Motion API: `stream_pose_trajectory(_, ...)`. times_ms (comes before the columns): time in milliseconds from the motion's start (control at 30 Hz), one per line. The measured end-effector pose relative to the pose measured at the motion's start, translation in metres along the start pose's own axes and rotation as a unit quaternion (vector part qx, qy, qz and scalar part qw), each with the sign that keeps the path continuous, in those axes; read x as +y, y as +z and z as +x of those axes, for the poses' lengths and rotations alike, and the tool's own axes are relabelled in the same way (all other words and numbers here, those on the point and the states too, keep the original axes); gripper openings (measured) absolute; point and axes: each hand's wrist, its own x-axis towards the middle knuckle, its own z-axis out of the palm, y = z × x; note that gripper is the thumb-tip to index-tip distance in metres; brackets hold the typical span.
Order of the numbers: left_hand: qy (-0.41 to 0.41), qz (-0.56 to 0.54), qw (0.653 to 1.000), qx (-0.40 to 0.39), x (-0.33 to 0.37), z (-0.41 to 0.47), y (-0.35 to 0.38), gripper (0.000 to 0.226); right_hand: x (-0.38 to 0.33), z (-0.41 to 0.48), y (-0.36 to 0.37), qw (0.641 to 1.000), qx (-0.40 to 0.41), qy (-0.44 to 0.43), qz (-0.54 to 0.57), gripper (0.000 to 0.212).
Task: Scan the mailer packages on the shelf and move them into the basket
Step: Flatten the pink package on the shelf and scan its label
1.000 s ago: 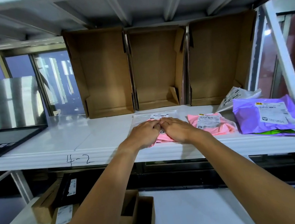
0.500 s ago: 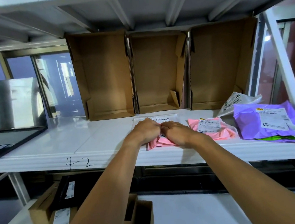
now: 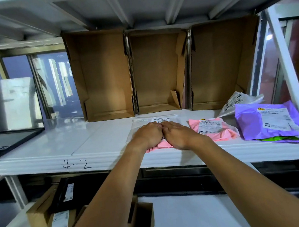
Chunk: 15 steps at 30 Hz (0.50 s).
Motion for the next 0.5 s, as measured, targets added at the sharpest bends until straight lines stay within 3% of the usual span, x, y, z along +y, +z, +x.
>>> stream_pose_trajectory(300,0.006,-0.012,1.000,-0.028,-0.001,-0.002,-0.004,0.044,-0.002,0.001,0.001,0.999,-0.015,0.013,-0.038,0.054)
stream_pose_trajectory(500,0.034,0.058,0.998,0.013,0.007,-0.012,-0.007,0.041,0.000,0.003,0.003,1.000,-0.013,0.013,-0.010,0.059)
